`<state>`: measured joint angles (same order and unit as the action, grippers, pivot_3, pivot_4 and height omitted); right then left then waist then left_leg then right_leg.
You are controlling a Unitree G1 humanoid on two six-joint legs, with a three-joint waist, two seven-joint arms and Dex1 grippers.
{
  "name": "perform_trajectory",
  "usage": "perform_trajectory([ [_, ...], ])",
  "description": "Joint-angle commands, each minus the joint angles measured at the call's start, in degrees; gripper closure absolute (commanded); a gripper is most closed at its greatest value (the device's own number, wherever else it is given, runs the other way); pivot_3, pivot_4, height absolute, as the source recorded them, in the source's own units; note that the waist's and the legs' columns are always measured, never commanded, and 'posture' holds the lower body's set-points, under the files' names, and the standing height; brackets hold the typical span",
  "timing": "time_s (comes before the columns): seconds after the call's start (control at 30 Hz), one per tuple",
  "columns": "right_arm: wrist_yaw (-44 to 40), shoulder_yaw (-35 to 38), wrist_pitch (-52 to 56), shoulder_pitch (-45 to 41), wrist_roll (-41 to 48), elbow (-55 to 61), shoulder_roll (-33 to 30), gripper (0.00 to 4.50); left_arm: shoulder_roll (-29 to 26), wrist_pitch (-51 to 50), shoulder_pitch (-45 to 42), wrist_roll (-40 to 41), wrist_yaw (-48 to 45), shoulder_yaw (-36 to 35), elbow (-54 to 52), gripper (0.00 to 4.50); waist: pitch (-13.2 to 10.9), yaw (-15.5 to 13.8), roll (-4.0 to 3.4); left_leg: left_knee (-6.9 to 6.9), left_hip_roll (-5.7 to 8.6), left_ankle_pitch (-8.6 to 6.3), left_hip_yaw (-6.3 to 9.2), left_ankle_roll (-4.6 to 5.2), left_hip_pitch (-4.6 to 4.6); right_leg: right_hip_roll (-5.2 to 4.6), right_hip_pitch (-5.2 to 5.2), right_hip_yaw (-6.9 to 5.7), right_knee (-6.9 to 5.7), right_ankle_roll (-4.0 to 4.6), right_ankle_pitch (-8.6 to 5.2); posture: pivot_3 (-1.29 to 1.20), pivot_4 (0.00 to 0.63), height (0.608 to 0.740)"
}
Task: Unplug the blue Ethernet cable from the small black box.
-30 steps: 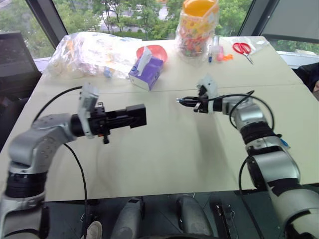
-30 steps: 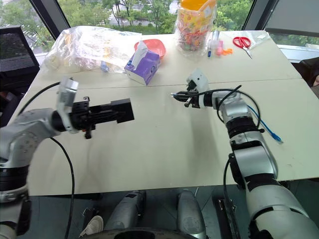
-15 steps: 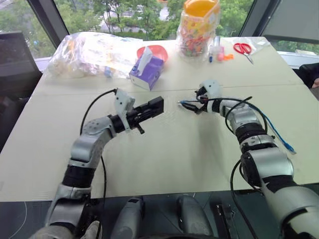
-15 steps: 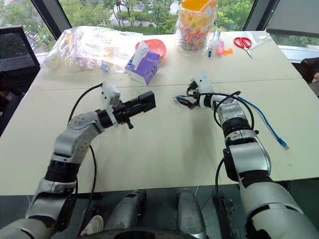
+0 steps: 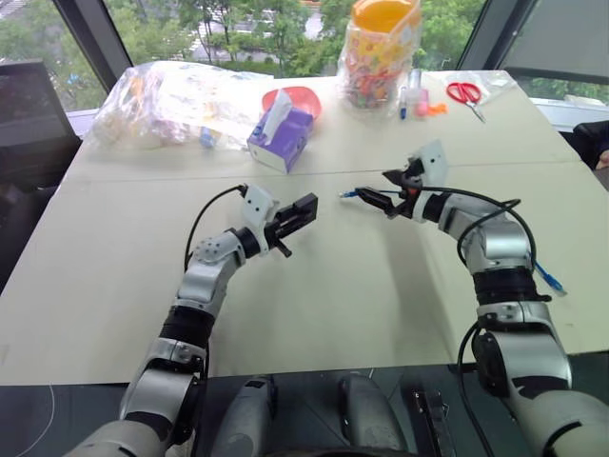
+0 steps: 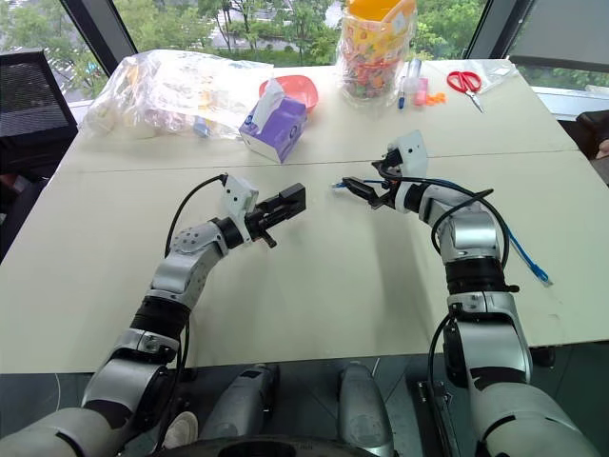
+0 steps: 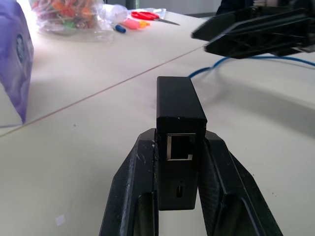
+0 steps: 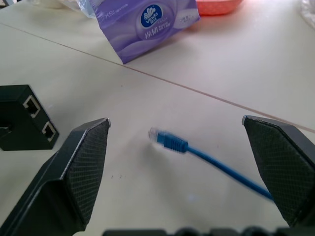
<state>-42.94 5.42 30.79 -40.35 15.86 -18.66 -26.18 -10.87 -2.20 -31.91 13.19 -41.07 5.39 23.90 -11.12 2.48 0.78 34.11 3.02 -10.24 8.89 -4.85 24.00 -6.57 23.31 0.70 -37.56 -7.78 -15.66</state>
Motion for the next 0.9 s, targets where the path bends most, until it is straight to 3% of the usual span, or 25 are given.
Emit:
perform_trajectory([
  [0.03, -1.0, 0.8, 4.9, 3.7, 3.4, 10.8, -2.0, 0.02, 0.5, 3.1, -0.9, -0.2, -0.2, -1.1, 1.1, 4.03, 0.0, 0.0, 0.00, 0.00, 0.00, 0.00, 0.00, 0.00, 0.00, 0.00, 0.00, 0.00, 0.00, 0.00, 0.00, 0.00, 0.150, 0.726],
  [0.07, -1.9, 0.1, 5.7, 5.5, 3.5, 12.7, -3.0, 0.02, 0.6, 3.6, -0.8, -0.3, -0.4, -1.0, 1.8, 4.03, 0.0, -0.1, 0.00, 0.00, -0.01, 0.00, 0.00, 0.00, 0.00, 0.00, 0.00, 0.00, 0.00, 0.00, 0.00, 0.00, 0.150, 0.726],
  [0.1, -2.6, -0.4, 6.3, 7.0, 3.6, 14.1, -3.8, 0.00, 0.7, 3.9, -0.7, -0.4, -0.6, -0.9, 2.4, 3.00, 0.0, -0.1, 0.00, 0.01, 0.00, 0.00, 0.00, 0.01, 0.00, 0.00, -0.01, -0.01, 0.00, -0.01, 0.00, 0.00, 0.150, 0.726],
  [0.13, -2.8, -0.6, 6.7, 8.2, 3.7, 15.1, -4.4, 0.00, 0.5, 4.1, -0.5, -0.6, -1.0, -0.7, 3.0, 2.79, 0.0, -0.1, 0.00, 0.02, 0.00, -0.01, 0.00, 0.02, 0.00, 0.00, -0.03, -0.01, 0.00, -0.01, 0.00, 0.00, 0.150, 0.726],
  [0.37, -3.1, 0.0, 10.0, 10.9, 5.6, 19.0, -6.2, 0.00, -0.6, 2.9, 1.4, -0.1, -2.1, -1.0, 1.3, 0.16, 0.0, 0.0, 0.00, 0.05, 0.00, 0.01, -0.01, 0.06, -0.04, -0.01, -0.05, -0.01, 0.00, -0.02, 0.00, 0.00, 0.150, 0.726],
  [0.9, -7.2, 2.5, 14.9, 18.1, 10.8, 26.1, -13.8, 0.00, -9.5, -12.9, 13.9, 7.1, -0.8, -7.8, -25.3, 0.03, 0.0, -0.3, 0.00, 0.05, -0.01, 0.00, 0.00, 0.07, -0.03, -0.03, -0.11, 0.00, 0.02, -0.01, 0.00, 0.00, 0.150, 0.726],
])
